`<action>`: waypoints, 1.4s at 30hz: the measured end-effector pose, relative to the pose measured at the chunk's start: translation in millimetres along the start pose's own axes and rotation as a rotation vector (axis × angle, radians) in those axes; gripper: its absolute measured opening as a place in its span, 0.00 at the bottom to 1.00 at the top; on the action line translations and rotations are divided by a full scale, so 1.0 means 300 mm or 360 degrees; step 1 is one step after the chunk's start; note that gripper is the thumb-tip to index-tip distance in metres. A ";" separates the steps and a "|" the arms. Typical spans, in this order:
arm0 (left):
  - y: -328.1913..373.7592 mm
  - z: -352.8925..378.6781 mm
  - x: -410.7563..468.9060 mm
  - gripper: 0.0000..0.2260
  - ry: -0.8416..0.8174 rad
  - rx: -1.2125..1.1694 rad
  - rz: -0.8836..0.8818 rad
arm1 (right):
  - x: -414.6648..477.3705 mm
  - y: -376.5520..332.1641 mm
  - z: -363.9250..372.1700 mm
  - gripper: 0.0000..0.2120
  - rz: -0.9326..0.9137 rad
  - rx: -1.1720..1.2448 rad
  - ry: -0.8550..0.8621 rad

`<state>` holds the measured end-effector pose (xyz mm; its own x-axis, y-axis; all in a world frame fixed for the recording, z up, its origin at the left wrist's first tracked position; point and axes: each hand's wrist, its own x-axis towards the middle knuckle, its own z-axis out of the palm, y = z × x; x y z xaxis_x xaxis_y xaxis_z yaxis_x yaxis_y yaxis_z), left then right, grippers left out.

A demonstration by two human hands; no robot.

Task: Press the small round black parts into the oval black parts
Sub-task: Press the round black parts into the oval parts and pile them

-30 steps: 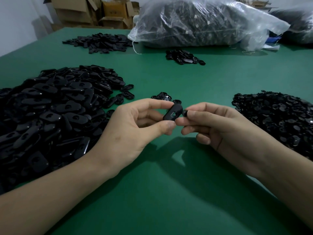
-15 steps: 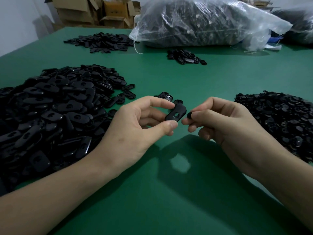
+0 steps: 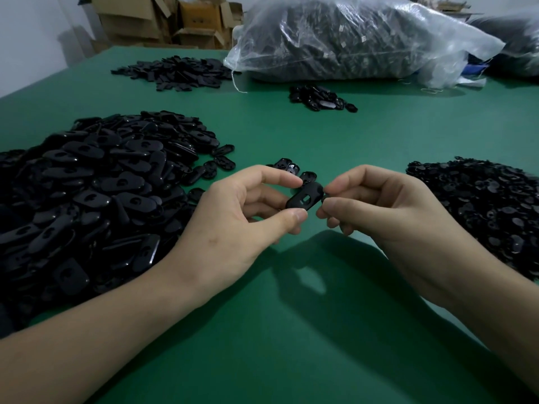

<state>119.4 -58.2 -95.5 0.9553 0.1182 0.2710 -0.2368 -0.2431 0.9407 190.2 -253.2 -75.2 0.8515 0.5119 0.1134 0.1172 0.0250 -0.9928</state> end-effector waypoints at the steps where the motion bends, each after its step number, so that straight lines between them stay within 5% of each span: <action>1: 0.001 0.000 0.000 0.12 0.0004 -0.0001 -0.0003 | 0.000 0.000 -0.001 0.10 -0.0006 -0.0008 -0.0001; 3: 0.002 0.000 -0.002 0.12 0.0002 -0.0001 -0.0005 | 0.002 0.004 -0.003 0.05 -0.0030 -0.0037 -0.0004; 21: 0.002 0.000 0.001 0.05 0.0013 -0.0140 -0.0195 | -0.014 0.001 0.015 0.08 -0.0422 -0.0793 0.0103; 42: 0.001 0.008 -0.001 0.04 -0.0015 -0.0089 -0.0248 | -0.022 -0.006 0.031 0.11 -0.0539 -0.1089 0.0127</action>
<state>119.6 -60.7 -95.7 0.9828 0.1411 0.1190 -0.0947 -0.1684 0.9812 179.7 -248.5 -74.6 0.7441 0.5069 0.4351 0.6462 -0.3808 -0.6614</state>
